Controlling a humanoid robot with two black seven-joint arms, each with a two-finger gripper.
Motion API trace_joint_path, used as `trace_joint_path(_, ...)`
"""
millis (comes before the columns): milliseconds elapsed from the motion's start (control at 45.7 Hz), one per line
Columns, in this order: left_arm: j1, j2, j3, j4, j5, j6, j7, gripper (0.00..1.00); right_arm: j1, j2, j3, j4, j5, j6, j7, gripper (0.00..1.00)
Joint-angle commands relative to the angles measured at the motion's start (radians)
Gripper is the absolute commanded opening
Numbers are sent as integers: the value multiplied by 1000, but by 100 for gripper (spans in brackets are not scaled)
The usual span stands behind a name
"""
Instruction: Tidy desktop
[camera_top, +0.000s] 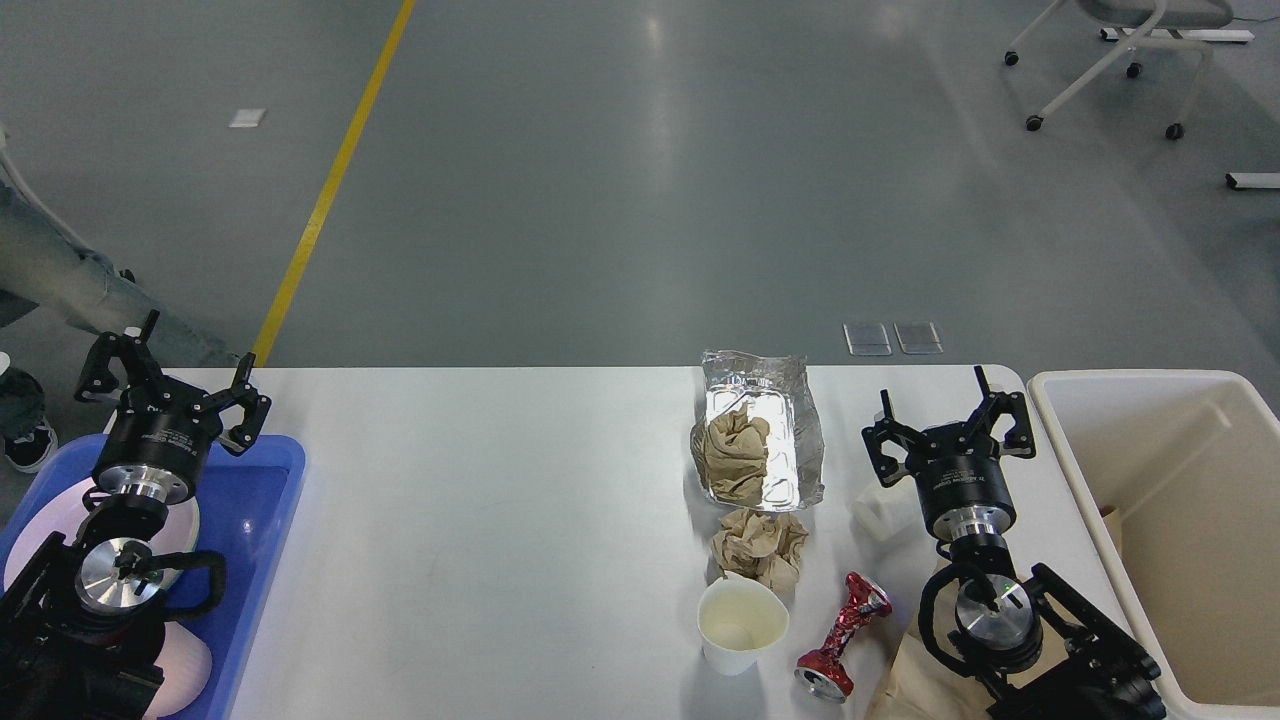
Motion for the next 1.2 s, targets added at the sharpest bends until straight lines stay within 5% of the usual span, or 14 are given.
trace_joint_path(0,-28,-7,0,32,-13,-4,2,96,0,0,0,-1,0,0,0,100)
trace_joint_path(197,-15,-56,2,38,-55,-80,-6,96,0,2,0,-1,0,0,0,100)
trace_joint_path(372,-23,-47,2,97,-62,-188,30,96,0,0,0,-1,0,0,0,100)
trace_joint_path(1183,-23,-57,0,100,-70,-192,17,96,0,0,0,-1,0,0,0,100)
